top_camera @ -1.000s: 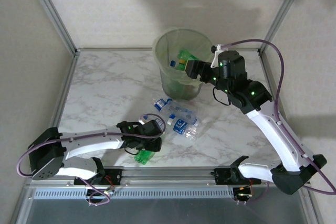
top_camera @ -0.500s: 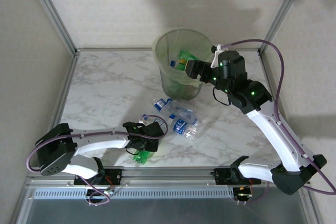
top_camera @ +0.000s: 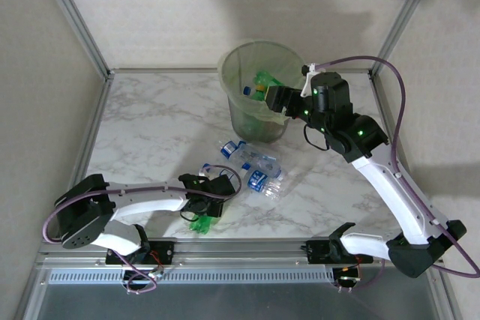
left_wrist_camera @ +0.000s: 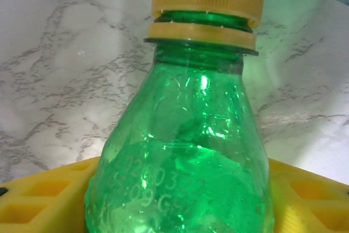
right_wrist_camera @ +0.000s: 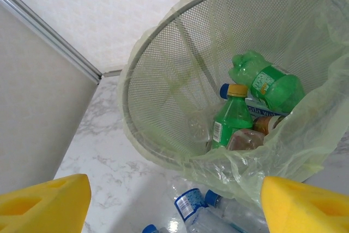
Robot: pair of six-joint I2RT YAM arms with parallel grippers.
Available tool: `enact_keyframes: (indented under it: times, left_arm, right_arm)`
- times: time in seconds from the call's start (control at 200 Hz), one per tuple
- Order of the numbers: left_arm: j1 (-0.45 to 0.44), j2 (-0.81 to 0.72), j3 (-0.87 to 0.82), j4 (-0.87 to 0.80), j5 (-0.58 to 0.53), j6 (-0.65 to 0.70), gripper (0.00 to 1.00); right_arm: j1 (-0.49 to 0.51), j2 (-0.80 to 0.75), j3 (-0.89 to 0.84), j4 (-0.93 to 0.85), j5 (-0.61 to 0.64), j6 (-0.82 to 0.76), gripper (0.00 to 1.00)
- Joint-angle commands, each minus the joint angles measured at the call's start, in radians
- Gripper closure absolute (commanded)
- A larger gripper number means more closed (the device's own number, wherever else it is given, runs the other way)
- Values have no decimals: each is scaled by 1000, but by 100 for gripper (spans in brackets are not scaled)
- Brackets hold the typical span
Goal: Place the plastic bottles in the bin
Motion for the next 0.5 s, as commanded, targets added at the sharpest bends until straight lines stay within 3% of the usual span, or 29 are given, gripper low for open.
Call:
enact_keyframes:
  times: [0.0, 0.25, 0.496]
  left_arm:
    - [-3, -31, 51, -73, -55, 7, 43]
    - [26, -81, 210, -206, -98, -5, 47]
    - [146, -91, 578, -350, -134, 35, 50]
  right_arm:
    - [9, -3, 15, 3, 30, -5, 18]
    - [9, -11, 29, 10, 50, -21, 16]
    - [9, -17, 50, 7, 59, -34, 16]
